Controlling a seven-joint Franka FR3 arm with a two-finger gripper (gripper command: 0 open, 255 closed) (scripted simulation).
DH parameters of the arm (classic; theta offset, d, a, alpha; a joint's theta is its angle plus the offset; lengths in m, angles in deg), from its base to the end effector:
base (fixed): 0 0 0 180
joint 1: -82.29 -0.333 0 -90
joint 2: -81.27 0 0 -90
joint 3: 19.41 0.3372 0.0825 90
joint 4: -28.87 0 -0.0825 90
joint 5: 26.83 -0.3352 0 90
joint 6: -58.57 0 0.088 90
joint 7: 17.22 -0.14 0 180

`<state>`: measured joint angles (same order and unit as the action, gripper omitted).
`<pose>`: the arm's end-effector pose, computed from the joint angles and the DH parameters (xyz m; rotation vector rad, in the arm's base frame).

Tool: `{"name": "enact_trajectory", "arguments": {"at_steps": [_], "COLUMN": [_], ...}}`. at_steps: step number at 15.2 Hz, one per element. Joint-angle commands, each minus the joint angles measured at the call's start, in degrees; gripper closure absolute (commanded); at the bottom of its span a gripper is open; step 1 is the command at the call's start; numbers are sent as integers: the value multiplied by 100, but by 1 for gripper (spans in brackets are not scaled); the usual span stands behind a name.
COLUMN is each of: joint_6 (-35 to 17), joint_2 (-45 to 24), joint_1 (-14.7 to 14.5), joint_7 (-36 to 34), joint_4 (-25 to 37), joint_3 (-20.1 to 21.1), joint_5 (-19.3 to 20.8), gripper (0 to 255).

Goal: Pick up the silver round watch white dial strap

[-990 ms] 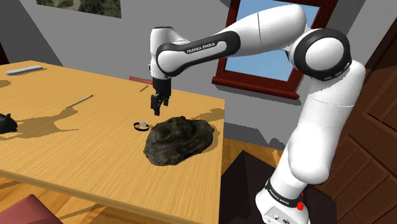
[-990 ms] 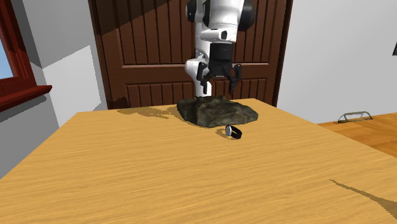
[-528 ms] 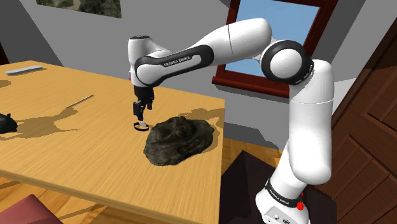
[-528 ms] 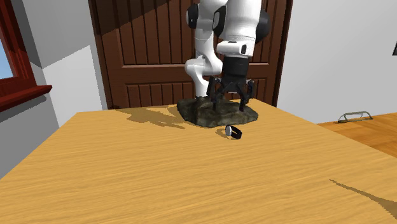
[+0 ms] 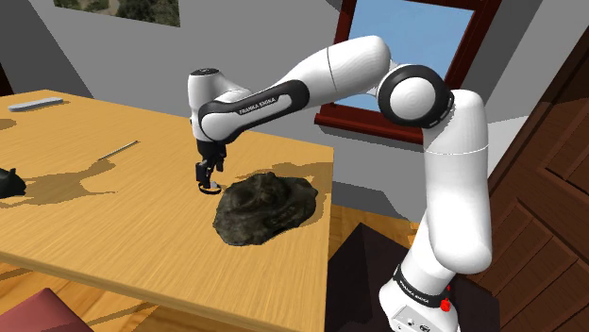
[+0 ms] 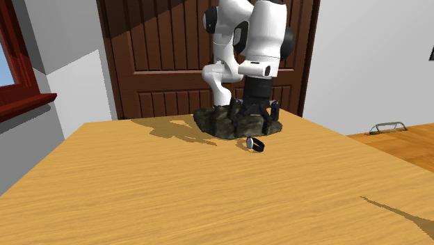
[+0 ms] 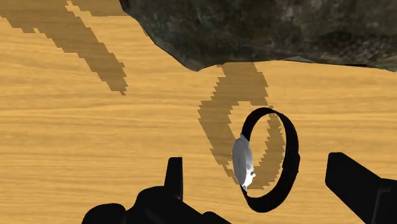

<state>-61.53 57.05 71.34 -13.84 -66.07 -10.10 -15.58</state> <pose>0.6069 0.1951 0.3802 2.9485 0.7441 0.0591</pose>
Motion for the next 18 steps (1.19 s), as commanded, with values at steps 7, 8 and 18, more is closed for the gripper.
{"name": "enact_trajectory", "arguments": {"at_steps": [7,8,18], "joint_6": [-25,-25,493], "joint_2": [-11,-11,194], "joint_1": [-2,-2,7], "joint_7": [-7,-7,85], "joint_4": [-11,-11,310], "joint_3": [-1,-1,27], "joint_5": [5,5,-69], "gripper": [255,255,255]}}
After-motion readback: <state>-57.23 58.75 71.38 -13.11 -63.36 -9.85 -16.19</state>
